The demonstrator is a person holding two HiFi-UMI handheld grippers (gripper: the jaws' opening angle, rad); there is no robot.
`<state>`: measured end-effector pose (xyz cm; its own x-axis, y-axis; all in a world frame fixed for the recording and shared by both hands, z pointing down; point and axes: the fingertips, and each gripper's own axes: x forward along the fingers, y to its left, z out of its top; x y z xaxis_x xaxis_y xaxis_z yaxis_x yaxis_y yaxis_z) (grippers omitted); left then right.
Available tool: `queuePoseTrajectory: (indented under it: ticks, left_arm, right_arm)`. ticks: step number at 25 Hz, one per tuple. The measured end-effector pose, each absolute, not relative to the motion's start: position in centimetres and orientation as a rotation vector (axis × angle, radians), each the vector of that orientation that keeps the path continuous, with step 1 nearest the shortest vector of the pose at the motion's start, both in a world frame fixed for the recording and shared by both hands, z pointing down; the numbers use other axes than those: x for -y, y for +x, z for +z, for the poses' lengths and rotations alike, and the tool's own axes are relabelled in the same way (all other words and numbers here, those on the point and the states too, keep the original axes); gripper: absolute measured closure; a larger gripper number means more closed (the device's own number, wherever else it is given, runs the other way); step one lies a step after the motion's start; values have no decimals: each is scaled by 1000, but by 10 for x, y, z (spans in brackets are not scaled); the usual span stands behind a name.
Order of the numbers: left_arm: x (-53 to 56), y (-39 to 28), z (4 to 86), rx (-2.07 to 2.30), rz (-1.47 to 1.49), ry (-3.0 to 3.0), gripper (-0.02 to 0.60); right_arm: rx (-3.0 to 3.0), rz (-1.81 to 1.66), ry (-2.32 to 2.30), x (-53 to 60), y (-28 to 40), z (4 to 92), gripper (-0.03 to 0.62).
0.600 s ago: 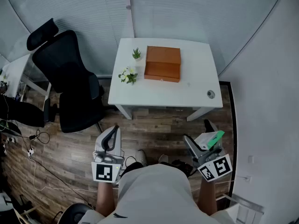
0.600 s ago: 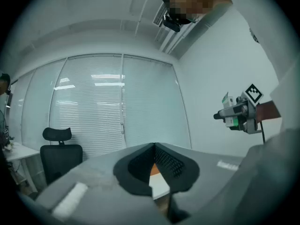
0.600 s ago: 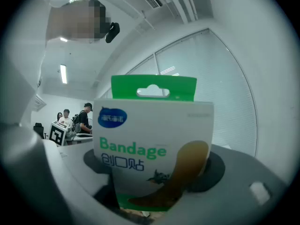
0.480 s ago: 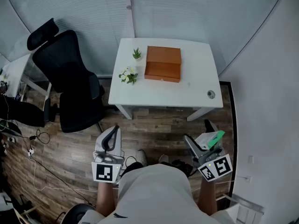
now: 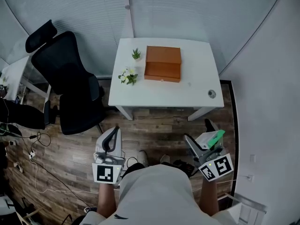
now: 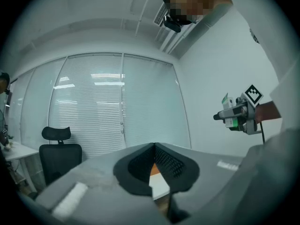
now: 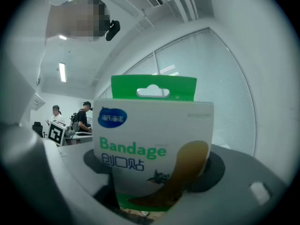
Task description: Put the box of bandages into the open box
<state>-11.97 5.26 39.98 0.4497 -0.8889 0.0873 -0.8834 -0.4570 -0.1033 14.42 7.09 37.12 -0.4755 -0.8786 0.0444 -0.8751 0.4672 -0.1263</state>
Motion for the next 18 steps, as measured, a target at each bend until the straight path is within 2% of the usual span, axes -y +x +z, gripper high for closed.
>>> queuePoseTrajectory:
  ticks: [18]
  left_arm:
    - [-13, -166, 402, -1559, -151, -2706, 575]
  right_arm:
    - [-2634, -193, -1650, -12, 106, 368, 189]
